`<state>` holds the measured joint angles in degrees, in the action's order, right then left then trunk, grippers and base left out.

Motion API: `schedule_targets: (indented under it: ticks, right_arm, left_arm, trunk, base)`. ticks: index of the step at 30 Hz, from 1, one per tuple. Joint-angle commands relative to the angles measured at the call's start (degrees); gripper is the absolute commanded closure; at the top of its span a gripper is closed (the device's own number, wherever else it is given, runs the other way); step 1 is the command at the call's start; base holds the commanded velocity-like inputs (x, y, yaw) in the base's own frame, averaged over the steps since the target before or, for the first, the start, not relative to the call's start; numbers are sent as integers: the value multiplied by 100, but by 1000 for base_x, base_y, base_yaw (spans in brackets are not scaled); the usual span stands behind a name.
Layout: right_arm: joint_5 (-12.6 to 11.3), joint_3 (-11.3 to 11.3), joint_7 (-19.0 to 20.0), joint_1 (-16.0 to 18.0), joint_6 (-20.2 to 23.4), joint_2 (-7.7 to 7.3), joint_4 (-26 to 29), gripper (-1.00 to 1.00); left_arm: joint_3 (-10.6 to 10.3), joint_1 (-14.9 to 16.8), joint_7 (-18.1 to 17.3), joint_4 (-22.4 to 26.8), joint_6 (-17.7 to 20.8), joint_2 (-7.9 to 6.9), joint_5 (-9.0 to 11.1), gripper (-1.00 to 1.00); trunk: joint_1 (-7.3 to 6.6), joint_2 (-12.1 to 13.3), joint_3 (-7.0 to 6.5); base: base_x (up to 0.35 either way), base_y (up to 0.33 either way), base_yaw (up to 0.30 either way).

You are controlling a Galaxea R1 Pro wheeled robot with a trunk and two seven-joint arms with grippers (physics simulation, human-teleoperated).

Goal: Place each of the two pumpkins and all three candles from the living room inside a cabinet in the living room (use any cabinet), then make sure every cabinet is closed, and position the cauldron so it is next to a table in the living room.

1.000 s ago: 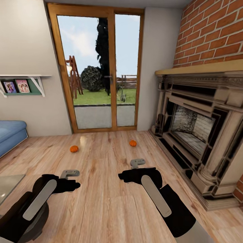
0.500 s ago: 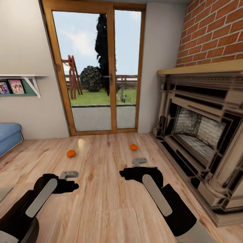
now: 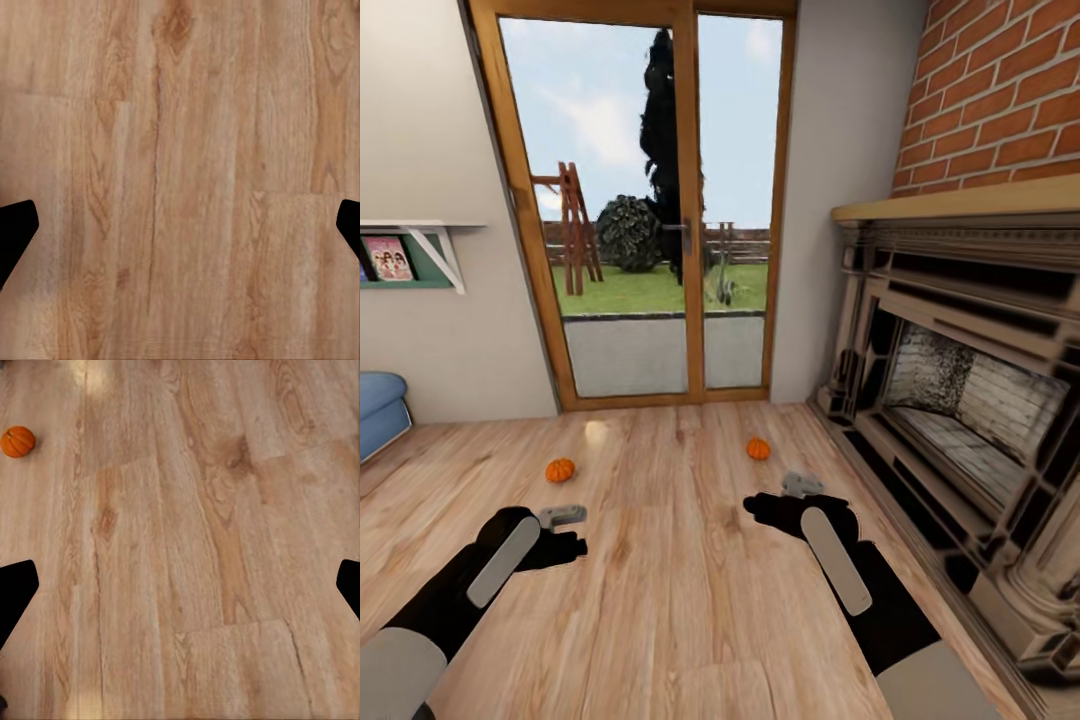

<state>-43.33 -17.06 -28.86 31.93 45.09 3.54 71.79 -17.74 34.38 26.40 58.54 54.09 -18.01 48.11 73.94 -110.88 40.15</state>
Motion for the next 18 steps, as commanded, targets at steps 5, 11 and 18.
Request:
schedule_targets:
  ticks: [5, 11, 18]
  right_arm:
    - [-368, 99, -52, 25, -144, 204, -292, -100]
    - [-578, 145, -62, 30, -580, 260, -555, -100]
    - [-613, 477, -60, 26, -664, 268, -629, -100]
  left_arm:
    - [-26, 85, 52, -170, -121, 2, 57, -100]
    - [-5, 111, 45, -218, -155, -10, 56, -100]
    - [-19, 163, 47, -215, -161, 65, 50, -100]
  trunk:
    - [3, -3, 6]
    - [3, -3, 6]
    - [3, -3, 6]
  base:
    - [339, 0, 0]
    - [339, 0, 0]
    - [339, 0, 0]
